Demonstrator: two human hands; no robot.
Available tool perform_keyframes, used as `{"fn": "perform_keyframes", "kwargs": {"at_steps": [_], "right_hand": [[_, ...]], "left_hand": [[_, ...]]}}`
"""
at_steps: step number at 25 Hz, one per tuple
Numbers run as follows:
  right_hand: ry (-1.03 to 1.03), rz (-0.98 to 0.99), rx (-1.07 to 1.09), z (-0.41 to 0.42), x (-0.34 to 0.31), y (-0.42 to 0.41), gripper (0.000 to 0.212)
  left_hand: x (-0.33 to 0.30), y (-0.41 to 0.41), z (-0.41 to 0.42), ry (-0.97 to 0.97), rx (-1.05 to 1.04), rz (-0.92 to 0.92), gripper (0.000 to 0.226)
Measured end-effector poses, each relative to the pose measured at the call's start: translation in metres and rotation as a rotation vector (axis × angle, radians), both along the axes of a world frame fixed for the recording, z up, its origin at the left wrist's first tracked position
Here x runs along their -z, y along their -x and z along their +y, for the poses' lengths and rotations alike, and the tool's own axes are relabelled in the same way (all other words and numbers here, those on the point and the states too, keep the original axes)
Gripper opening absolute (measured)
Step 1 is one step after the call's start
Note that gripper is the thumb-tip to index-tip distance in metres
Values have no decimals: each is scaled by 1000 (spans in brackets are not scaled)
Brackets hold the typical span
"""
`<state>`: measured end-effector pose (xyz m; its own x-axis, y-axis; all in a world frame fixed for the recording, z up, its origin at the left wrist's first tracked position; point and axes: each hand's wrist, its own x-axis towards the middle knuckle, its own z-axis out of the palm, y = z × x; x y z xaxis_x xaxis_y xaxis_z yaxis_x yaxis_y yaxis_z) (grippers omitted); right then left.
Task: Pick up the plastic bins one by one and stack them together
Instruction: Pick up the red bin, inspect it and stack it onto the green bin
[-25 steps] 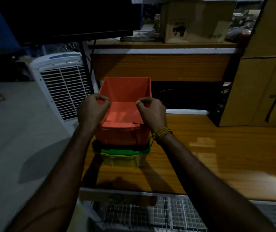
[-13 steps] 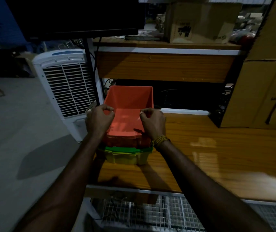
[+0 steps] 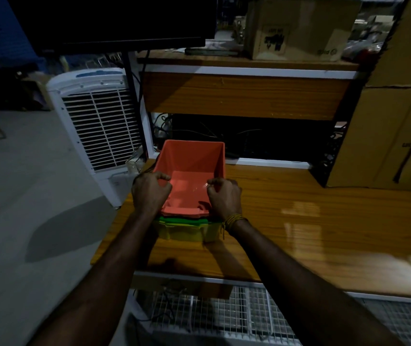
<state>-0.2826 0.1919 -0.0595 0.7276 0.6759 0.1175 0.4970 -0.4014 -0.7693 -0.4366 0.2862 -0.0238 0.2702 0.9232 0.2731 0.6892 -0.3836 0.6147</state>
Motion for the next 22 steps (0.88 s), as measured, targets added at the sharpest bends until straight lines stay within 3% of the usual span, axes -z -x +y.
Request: {"fn": "perform_keyframes", "kwargs": {"at_steps": [6,12,17,22], "right_hand": [[43,-1,-106,-7,13,-8,46],[-62,72,-149,-46,8,-31,45],[-30,74,57,-109,24,-94,45],[-44,53,266,-190,34,-161,47]], "left_hand": [[24,-7,6,109,-2,123,26],[27,-54,-18,27,-41,160,42],[22,-142,-81,-96,247,38,36],[45,-231,-169,0,507,25,44]]}}
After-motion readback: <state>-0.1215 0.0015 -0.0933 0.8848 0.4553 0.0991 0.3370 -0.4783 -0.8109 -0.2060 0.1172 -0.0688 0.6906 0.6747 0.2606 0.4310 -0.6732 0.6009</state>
